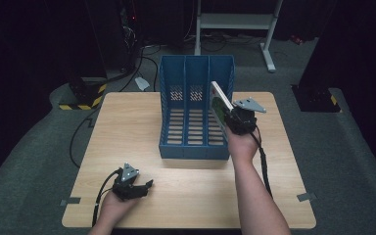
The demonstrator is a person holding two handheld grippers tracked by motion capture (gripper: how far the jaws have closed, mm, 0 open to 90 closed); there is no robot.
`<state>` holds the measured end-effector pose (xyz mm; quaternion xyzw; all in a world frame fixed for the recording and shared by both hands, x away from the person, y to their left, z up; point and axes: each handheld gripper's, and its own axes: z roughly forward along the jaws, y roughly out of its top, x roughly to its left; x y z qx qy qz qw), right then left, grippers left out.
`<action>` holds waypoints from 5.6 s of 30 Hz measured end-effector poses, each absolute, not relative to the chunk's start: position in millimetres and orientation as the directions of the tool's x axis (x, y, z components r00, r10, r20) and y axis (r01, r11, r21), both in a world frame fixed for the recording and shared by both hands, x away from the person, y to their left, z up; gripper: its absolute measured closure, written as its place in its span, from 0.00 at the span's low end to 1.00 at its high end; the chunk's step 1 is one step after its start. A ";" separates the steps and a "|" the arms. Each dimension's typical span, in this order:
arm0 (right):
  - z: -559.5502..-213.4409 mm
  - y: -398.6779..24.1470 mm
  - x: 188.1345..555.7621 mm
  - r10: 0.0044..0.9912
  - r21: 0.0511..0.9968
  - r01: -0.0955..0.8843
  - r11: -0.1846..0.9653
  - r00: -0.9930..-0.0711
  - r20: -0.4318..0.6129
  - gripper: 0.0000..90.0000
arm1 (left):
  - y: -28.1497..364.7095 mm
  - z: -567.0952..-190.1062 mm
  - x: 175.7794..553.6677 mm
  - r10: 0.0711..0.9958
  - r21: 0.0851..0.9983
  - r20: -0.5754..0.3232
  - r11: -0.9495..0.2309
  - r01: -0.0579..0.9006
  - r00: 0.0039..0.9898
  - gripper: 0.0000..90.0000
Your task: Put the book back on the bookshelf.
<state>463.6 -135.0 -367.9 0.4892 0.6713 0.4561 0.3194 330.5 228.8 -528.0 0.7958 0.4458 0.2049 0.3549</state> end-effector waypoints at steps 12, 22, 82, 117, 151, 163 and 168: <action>-385.7 -124.4 483.4 0.955 0.909 0.399 0.119 -0.295 0.005 0.84 | 228.7 -527.9 331.0 0.853 0.748 0.010 -0.353 0.562 0.522 0.30; -404.2 -115.3 494.1 0.960 0.895 0.426 0.136 -0.281 -0.012 0.84 | 228.6 -528.1 331.0 0.853 0.749 0.009 -0.352 0.561 0.522 0.30; -433.3 -119.0 474.5 0.958 0.850 0.505 0.148 -0.288 0.004 0.76 | 228.4 -528.0 330.7 0.852 0.748 0.010 -0.353 0.561 0.523 0.30; -422.2 -114.9 484.4 0.980 0.877 0.459 0.143 -0.190 -0.060 0.85 | 228.6 -528.0 330.8 0.851 0.749 0.010 -0.354 0.561 0.525 0.30; -436.0 -110.3 479.1 0.999 0.909 0.416 0.043 -0.028 -0.035 0.84 | 227.7 -528.2 330.5 0.847 0.750 -0.002 -0.350 0.560 0.532 0.31; -438.8 -109.6 476.6 0.999 0.900 0.435 0.035 -0.032 -0.023 0.83 | 227.8 -528.0 330.2 0.845 0.748 0.004 -0.357 0.559 0.534 0.31; -438.3 -109.9 477.4 0.999 0.899 0.436 0.038 -0.039 -0.023 0.83 | 227.9 -528.0 330.2 0.845 0.748 0.004 -0.357 0.559 0.535 0.31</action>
